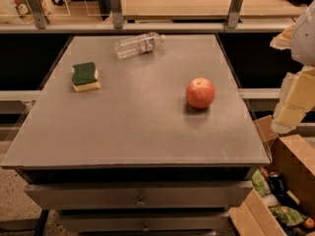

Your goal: Pick sponge

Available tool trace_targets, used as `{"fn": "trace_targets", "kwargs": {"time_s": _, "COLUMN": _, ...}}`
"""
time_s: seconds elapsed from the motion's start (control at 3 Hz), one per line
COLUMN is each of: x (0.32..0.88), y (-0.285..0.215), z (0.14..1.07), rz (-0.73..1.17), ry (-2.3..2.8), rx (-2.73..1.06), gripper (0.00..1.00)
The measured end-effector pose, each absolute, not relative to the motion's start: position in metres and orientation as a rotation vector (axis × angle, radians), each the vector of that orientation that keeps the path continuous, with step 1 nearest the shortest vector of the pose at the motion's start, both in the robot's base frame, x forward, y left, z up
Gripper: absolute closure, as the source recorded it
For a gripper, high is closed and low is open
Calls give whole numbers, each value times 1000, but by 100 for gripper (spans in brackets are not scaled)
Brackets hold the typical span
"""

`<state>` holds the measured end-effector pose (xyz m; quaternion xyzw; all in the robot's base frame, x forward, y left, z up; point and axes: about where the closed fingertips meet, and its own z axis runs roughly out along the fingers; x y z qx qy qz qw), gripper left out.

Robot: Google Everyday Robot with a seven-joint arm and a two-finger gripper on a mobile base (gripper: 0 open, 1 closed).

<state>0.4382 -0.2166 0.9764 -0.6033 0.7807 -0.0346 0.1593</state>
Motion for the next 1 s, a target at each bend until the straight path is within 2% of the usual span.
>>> {"fn": "trace_targets", "kwargs": {"time_s": 0.33, "x": 438, "y": -217, "z": 976, "rz": -99, "ry": 2231, "rx": -1724, "gripper": 0}}
{"fn": "trace_targets", "kwargs": {"time_s": 1.0, "x": 503, "y": -170, "z": 971, "rz": -52, "ry": 2123, "rx": -1804, "gripper": 0}}
